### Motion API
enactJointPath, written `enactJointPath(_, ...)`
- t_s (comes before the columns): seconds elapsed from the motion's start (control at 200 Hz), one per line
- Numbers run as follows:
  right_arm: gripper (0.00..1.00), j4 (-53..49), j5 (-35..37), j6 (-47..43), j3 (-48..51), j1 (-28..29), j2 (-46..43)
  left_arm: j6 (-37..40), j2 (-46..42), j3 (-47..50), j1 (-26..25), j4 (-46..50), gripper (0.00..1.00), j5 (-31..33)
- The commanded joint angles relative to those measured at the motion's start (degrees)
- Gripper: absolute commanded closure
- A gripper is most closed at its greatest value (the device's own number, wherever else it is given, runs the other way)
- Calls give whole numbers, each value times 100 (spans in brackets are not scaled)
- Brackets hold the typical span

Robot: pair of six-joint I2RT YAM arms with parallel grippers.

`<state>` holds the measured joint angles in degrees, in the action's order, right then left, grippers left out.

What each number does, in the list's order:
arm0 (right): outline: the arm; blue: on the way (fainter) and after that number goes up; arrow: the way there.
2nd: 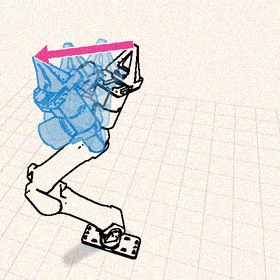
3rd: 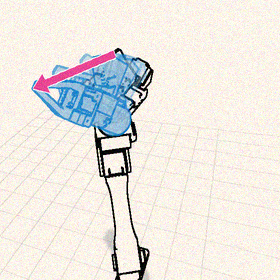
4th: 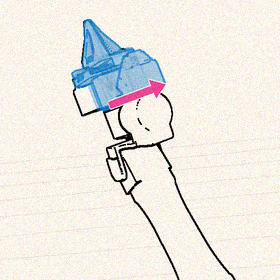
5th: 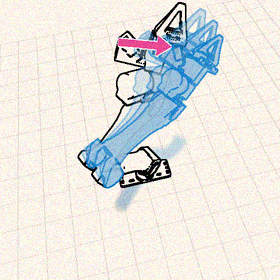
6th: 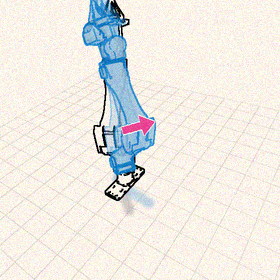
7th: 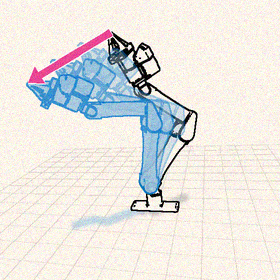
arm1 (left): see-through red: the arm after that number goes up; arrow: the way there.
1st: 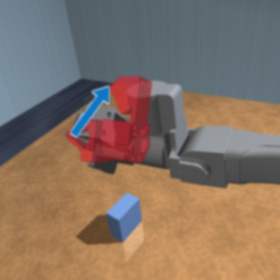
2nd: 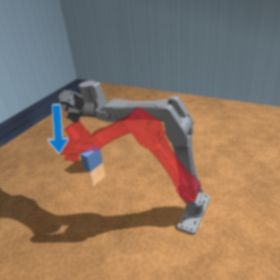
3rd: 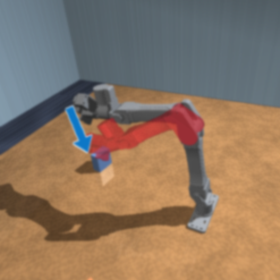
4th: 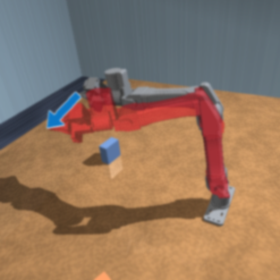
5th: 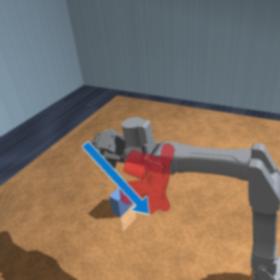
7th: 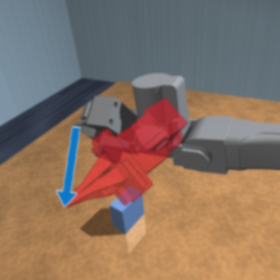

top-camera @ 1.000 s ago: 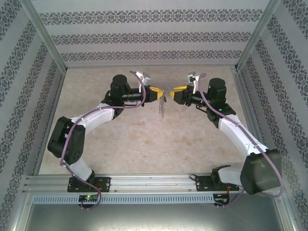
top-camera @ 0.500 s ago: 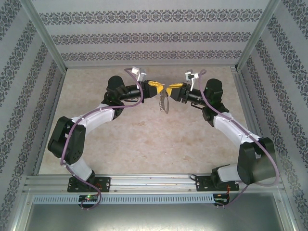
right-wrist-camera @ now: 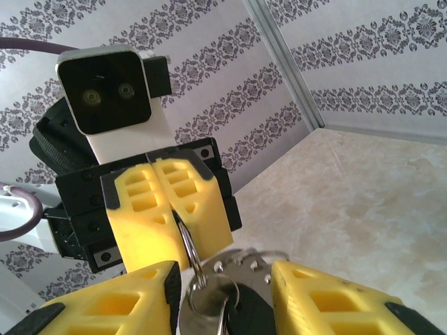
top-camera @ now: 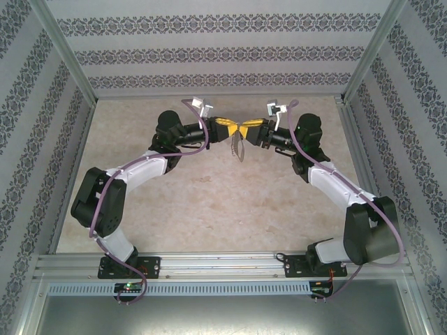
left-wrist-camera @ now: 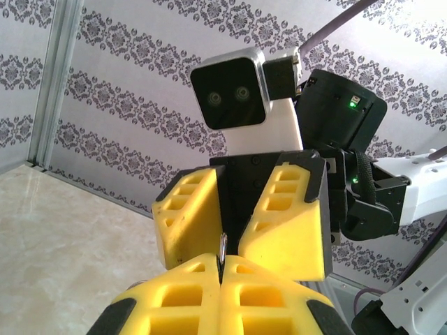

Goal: Put the keys on the keyring

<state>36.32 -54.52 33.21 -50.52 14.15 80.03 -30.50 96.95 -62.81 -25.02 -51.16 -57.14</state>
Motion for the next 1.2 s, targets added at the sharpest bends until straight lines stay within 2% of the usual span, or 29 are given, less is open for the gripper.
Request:
enactJointPath(0.0,62,273,-138,51,-218,74,47,-88,33,-100,-85,-413,100,-182)
enactJointPath(0.095,68,280,-169,50,-231,83,56,-88,43,-127,-104,-391,100,-199)
enactJointPath(0.39,100,298,-357,19,-187,85,64,-45,44,-180,-116,-281,100,-192)
enactJointPath(0.54,100,-19,-418,-222,-226,42,-4,55,-3,-187,-112,-139,100,-141)
enactJointPath(0.695,100,-1198,-464,-1017,-524,-57,-129,513,-164,-283,-49,603,67,-210)
enactJointPath(0.789,100,-2280,-384,-1763,-799,-45,-222,722,-255,-277,27,908,57,-265)
enactJointPath(0.979,100,-3330,-347,-2461,-1107,-79,-282,1057,-359,-455,241,1675,50,-584)
enactJointPath(1.194,100,-3464,-506,-2549,-1197,-76,-234,1696,-387,-758,267,2844,50,-806)
